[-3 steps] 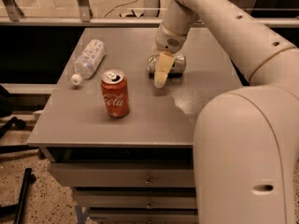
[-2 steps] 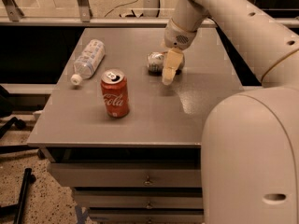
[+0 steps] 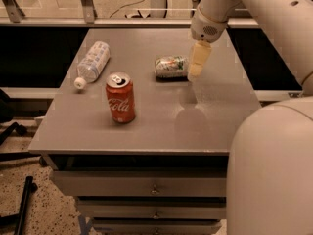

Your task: Knock 7up can over

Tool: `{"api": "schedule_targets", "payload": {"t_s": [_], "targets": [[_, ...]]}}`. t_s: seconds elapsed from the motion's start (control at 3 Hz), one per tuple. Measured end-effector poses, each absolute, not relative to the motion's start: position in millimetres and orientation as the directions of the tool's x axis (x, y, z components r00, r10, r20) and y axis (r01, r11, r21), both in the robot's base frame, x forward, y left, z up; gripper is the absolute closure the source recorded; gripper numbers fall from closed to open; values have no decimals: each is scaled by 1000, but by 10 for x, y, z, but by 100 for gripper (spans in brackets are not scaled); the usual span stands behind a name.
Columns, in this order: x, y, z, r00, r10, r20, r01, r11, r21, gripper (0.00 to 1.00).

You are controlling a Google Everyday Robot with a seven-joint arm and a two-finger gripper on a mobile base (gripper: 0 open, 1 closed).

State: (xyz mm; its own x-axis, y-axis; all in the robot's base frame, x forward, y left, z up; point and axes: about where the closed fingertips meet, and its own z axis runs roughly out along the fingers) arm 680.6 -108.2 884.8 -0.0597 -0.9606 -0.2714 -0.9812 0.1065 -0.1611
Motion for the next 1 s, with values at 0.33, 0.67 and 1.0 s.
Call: {"api": "schedule_targets", "payload": {"t_s": [0.33, 0.67, 1.0], "targets": [[6723, -1388, 9066, -103, -964, -244, -966, 156, -207, 0], [6592, -1667, 9189, -136, -956, -261, -952, 199, -231, 0], [6579, -1712, 9193, -143, -954, -262, -951, 206, -233, 0]]}}
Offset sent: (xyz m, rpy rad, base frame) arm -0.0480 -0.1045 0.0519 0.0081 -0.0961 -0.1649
